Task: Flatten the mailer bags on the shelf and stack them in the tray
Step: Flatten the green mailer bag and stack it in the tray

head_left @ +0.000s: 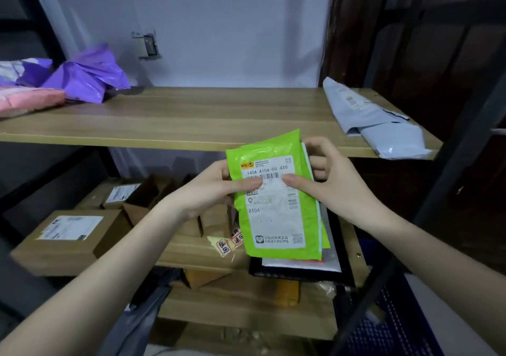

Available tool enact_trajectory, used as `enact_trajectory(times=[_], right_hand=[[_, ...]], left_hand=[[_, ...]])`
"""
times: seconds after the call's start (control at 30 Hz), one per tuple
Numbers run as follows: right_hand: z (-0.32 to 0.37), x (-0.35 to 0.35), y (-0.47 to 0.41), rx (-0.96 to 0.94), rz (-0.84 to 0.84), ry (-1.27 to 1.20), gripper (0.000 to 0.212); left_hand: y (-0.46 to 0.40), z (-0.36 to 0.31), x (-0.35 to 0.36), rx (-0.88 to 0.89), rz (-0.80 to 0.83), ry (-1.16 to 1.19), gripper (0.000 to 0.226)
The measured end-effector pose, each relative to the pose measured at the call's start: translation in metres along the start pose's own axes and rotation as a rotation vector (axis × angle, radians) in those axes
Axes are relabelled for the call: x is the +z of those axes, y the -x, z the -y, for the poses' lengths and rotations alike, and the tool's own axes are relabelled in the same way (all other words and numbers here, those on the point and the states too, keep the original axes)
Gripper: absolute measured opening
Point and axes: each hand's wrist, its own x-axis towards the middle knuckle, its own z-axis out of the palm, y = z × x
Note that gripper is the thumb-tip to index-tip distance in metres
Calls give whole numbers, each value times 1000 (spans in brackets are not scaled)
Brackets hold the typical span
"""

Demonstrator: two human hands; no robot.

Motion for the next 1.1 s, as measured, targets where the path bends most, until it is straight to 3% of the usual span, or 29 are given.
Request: enact_trajectory(times=[0.3, 0.43, 0.57, 0.67, 0.8, 0.97, 1.1], right_hand=[[-103, 7, 18, 464, 151, -8, 56], [-146, 2, 19, 535, 88, 91, 43], [-190, 2, 10, 589, -7, 269, 40], [-218, 6, -4, 619, -22, 307, 44], [-246, 12, -20, 626, 71, 398, 61], [-264, 15, -23, 637, 257, 753, 58], [-269, 19, -26, 408, 220, 911, 63]], left_hand=[[-36, 85, 32, -215, -57, 43, 12], [-68, 122, 53, -331, -108, -112, 18], [-100, 154, 66, -400, -48, -201, 29], [-123, 171, 71, -360, -89, -197, 55], [-144, 199, 78, -329, -90, -401, 87], [-146, 225, 81, -393, 27, -743, 77], [-150, 232, 79, -161, 75, -913, 64]])
